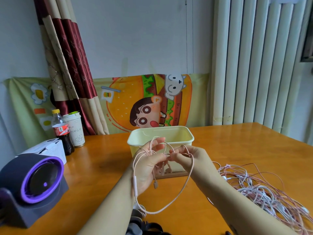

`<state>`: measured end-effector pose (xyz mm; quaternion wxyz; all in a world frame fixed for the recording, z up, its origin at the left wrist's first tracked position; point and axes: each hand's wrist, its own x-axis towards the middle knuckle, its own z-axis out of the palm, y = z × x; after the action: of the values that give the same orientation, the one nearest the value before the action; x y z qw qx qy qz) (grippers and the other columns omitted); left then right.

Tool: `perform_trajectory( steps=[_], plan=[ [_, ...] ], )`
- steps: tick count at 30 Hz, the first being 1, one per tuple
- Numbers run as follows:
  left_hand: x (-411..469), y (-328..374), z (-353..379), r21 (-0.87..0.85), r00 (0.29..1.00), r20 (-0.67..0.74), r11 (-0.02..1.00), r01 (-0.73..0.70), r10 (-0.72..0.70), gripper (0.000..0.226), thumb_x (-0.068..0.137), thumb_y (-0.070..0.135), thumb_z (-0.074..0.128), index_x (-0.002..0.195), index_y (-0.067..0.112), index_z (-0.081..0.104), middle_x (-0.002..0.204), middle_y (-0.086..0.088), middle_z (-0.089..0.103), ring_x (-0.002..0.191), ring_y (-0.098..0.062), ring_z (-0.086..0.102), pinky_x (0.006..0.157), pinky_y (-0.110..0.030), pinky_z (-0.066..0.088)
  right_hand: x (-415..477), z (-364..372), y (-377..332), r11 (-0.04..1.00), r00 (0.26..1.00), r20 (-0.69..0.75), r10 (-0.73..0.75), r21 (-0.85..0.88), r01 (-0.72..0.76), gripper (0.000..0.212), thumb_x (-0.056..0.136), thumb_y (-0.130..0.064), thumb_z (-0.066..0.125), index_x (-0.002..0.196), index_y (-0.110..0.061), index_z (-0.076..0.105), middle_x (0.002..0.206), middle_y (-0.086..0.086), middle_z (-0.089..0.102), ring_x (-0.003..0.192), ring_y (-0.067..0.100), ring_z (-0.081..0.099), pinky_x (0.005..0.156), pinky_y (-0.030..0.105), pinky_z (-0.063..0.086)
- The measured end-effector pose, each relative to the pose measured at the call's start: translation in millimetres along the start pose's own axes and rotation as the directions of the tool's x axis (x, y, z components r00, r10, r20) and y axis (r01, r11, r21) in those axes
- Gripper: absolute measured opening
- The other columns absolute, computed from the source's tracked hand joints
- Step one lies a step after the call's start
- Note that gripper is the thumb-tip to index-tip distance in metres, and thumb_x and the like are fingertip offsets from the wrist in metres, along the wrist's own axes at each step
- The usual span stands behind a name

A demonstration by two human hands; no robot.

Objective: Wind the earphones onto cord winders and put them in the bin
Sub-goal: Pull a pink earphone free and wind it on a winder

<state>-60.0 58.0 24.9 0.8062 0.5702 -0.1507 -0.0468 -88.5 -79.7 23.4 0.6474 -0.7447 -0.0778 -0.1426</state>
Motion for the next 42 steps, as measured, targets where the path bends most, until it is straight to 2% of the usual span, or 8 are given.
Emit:
perform_trajectory(
  steps=[12,16,22,27,33,36,39,42],
  plan=[
    [14,-8,-13,0.660,0.979,0.012,0.734,-0.160,0.203,0.085,0.076,0.002,0.079,0.145,0.028,0.035,0.100,0.013,0.056,0.077,-0.016,0.064,0.065,-0.026,0.057,-3,-4,5,0.998,0.997,0.061,-0.055,-0.017,0.056,0.013,0.086,-0.005,0.062,0.074,0.000,0.063,0.085,0.000,0.073,0.083,0.009,0.068,0.068,0.013,0.047],
    [11,-2,-7,0.130,0.996,-0.092,0.991,0.014,-0.002,0.079,0.082,-0.019,0.060,0.147,0.019,0.037,0.097,-0.007,0.056,0.079,-0.027,0.061,0.064,-0.040,0.057,-3,-5,11,0.992,0.999,0.047,-0.015,0.127,0.009,0.017,0.073,-0.020,0.062,0.072,-0.003,0.062,0.092,0.001,0.074,0.094,0.014,0.069,0.088,0.029,0.049],
    [4,-3,-2,-0.358,0.980,-0.039,0.918,0.170,-0.197,0.063,0.088,-0.011,0.051,0.145,0.012,0.040,0.096,-0.012,0.063,0.073,-0.021,0.058,0.053,-0.029,0.053,2,-3,15,0.928,0.994,0.053,0.095,0.358,-0.108,0.007,0.076,-0.009,0.065,0.078,-0.006,0.071,0.090,0.014,0.074,0.091,0.024,0.070,0.091,0.035,0.049],
    [3,0,-5,-0.404,0.976,-0.031,0.895,0.187,-0.217,0.070,0.067,-0.001,0.063,0.133,0.017,0.053,0.100,-0.011,0.061,0.070,-0.025,0.069,0.050,-0.027,0.046,2,-8,24,0.966,0.963,0.072,0.259,-0.001,-0.259,0.011,0.085,-0.014,0.065,0.078,-0.006,0.067,0.063,-0.002,0.062,0.058,0.004,0.056,0.057,0.013,0.041],
    [0,2,-6,-0.297,0.981,-0.064,0.942,0.158,-0.185,0.056,0.078,-0.005,0.061,0.128,0.019,0.054,0.089,-0.013,0.060,0.056,-0.020,0.068,0.037,-0.025,0.041,3,-30,24,0.928,0.930,0.228,0.287,-0.308,-0.211,0.032,0.079,-0.020,0.076,0.108,-0.026,0.067,0.106,-0.001,0.065,0.089,0.012,0.064,0.083,0.025,0.052],
    [2,2,-13,-0.295,0.983,-0.076,0.945,0.139,-0.169,0.060,0.072,-0.006,0.063,0.127,0.017,0.059,0.096,-0.013,0.063,0.066,-0.022,0.066,0.057,-0.033,0.050,6,-46,12,0.833,0.957,0.159,0.244,-0.539,-0.123,0.057,0.085,-0.001,0.062,0.131,-0.032,0.051,0.133,0.000,0.051,0.104,0.015,0.056,0.078,0.022,0.053],
    [4,2,-16,-0.288,0.982,-0.078,0.947,0.145,-0.174,0.061,0.069,-0.006,0.064,0.124,0.018,0.062,0.098,-0.009,0.065,0.069,-0.023,0.066,0.067,-0.027,0.049,6,-47,-3,0.642,0.997,0.042,0.058,-0.767,-0.006,0.051,0.090,-0.003,0.053,0.128,-0.037,0.052,0.142,-0.005,0.043,0.124,0.020,0.036,0.100,0.038,0.041],
    [5,1,-10,-0.260,0.985,-0.074,0.956,0.134,-0.158,0.053,0.083,-0.011,0.057,0.128,0.018,0.060,0.096,-0.007,0.063,0.078,-0.022,0.061,0.057,-0.023,0.050,4,-34,-14,0.664,0.995,0.061,-0.077,-0.742,0.097,0.038,0.092,-0.009,0.051,0.118,-0.035,0.061,0.133,-0.012,0.050,0.119,0.015,0.035,0.100,0.035,0.035]
  ],
)
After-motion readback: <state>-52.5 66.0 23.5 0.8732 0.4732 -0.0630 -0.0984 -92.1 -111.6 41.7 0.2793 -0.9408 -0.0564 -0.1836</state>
